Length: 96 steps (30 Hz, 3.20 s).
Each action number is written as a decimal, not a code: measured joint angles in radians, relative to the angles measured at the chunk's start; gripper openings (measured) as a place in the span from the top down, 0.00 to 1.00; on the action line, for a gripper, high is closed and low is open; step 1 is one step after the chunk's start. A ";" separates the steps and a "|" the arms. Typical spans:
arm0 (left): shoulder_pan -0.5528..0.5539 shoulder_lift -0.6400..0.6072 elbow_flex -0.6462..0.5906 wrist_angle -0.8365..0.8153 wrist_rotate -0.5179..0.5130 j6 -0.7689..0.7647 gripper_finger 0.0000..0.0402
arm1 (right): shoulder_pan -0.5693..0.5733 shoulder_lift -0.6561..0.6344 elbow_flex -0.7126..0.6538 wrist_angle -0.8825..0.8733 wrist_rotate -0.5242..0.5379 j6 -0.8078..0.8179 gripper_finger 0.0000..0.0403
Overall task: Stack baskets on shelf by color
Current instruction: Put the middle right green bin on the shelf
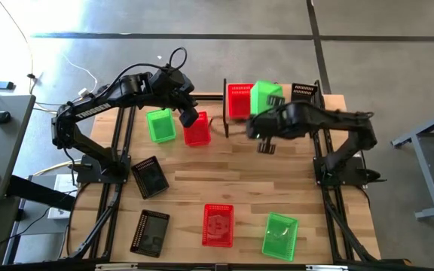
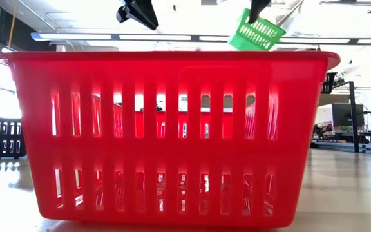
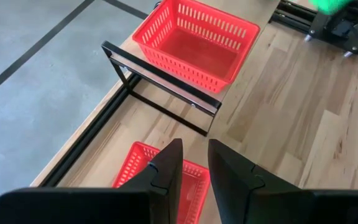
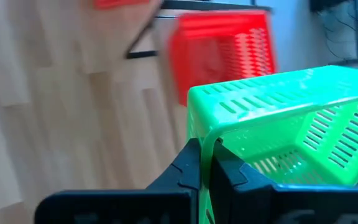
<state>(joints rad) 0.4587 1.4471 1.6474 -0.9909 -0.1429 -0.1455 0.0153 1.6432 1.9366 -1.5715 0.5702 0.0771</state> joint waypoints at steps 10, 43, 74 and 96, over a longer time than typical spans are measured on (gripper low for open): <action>0.000 0.000 0.000 0.000 -0.025 0.000 0.83 | -0.224 -0.041 0.000 0.000 -0.076 -0.145 1.00; 0.000 0.000 0.000 0.000 -0.051 -0.027 0.83 | -0.323 0.039 -0.206 0.000 -0.245 -0.288 1.00; 0.000 0.000 0.000 0.000 -0.051 -0.038 0.83 | -0.318 0.080 -0.214 0.035 -0.248 -0.304 1.00; -0.002 0.000 0.000 0.000 -0.041 -0.053 0.83 | -0.318 0.080 -0.214 0.070 -0.202 -0.295 0.83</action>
<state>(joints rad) 0.4564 1.4475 1.6470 -0.9905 -0.1836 -0.1988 -0.3031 1.7233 1.7229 -1.5016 0.3680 -0.2184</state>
